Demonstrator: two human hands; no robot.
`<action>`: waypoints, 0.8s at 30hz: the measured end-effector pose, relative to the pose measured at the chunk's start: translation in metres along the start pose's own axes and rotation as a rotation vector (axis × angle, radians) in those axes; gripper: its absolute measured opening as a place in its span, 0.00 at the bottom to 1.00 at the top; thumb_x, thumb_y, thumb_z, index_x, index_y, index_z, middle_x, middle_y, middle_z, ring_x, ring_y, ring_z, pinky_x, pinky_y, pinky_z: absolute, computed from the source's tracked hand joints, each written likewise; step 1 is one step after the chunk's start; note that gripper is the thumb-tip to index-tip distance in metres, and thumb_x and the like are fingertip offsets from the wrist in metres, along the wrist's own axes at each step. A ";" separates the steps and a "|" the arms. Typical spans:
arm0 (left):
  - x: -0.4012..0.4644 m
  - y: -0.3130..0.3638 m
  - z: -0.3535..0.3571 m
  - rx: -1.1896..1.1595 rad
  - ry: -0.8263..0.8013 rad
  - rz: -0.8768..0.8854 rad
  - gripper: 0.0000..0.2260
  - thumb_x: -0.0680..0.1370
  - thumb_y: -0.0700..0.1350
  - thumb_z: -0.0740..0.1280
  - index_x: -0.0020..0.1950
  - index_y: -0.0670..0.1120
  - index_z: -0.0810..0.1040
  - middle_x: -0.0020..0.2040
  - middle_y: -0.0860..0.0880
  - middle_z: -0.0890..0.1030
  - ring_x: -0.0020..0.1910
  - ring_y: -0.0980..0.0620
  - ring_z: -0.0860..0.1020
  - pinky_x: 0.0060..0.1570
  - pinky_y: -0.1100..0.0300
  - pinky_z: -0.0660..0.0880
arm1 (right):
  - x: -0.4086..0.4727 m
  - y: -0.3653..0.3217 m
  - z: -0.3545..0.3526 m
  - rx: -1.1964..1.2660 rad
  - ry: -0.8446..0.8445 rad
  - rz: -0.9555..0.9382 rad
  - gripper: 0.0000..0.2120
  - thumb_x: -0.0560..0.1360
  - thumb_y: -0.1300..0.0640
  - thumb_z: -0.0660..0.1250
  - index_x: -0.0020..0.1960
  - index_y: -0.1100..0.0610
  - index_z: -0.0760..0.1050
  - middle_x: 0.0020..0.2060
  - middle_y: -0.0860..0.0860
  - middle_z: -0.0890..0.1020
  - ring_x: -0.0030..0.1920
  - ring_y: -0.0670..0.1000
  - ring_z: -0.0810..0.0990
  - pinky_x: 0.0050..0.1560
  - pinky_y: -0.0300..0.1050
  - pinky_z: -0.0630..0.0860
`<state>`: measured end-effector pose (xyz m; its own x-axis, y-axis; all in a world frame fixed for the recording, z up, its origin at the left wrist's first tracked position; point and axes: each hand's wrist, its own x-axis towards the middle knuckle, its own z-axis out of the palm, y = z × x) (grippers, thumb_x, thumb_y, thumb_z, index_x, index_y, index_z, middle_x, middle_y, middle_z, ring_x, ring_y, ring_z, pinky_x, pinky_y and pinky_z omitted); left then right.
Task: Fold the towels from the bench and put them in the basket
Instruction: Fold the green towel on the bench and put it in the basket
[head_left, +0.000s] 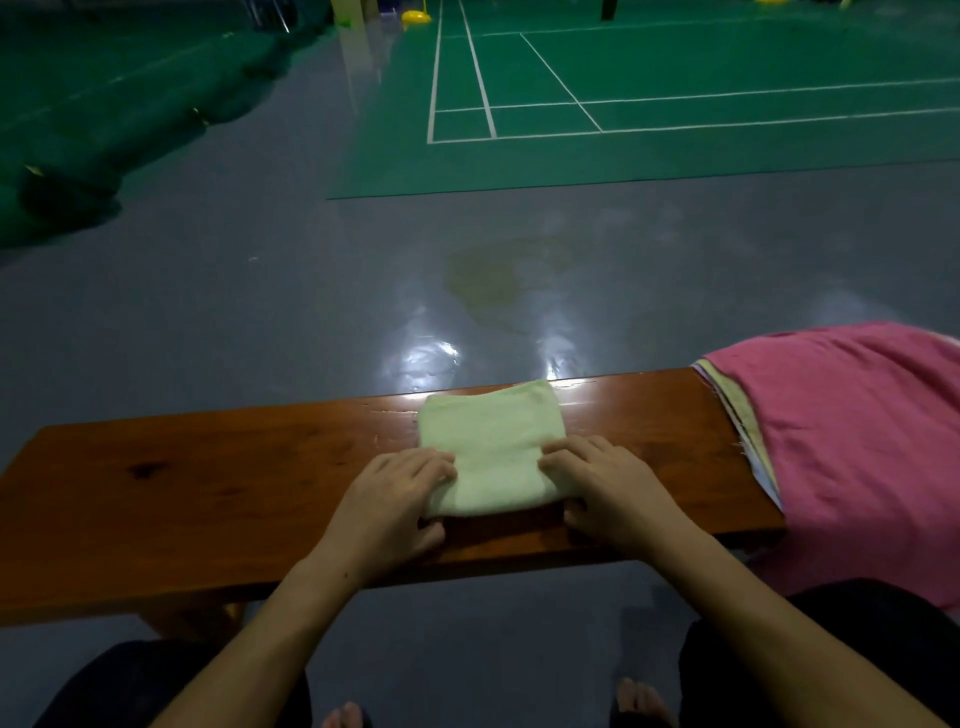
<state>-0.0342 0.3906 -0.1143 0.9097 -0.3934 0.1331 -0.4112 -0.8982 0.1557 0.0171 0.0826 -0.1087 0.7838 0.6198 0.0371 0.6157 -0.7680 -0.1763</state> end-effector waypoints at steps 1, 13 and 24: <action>0.002 -0.002 0.000 0.002 0.012 -0.008 0.23 0.67 0.54 0.69 0.62 0.55 0.77 0.69 0.55 0.80 0.67 0.52 0.78 0.62 0.54 0.76 | 0.004 0.001 0.000 -0.023 -0.005 0.009 0.24 0.74 0.53 0.73 0.69 0.49 0.74 0.73 0.47 0.75 0.68 0.53 0.75 0.60 0.50 0.78; 0.014 -0.015 -0.012 -0.488 0.120 -0.239 0.09 0.77 0.57 0.66 0.53 0.55 0.78 0.44 0.58 0.84 0.41 0.57 0.82 0.39 0.47 0.80 | 0.017 0.007 -0.008 0.328 0.118 0.174 0.15 0.75 0.42 0.61 0.55 0.49 0.77 0.54 0.44 0.81 0.56 0.47 0.72 0.52 0.48 0.77; 0.007 -0.007 -0.016 -0.406 0.113 -0.396 0.16 0.77 0.66 0.58 0.49 0.55 0.74 0.39 0.57 0.81 0.39 0.55 0.79 0.38 0.49 0.77 | 0.013 0.001 -0.012 0.408 0.116 0.269 0.11 0.78 0.39 0.59 0.49 0.46 0.71 0.40 0.44 0.80 0.39 0.46 0.78 0.36 0.48 0.70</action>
<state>-0.0262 0.3975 -0.0991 0.9961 0.0009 0.0881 -0.0501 -0.8168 0.5748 0.0292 0.0876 -0.0962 0.9286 0.3686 0.0424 0.3268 -0.7584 -0.5640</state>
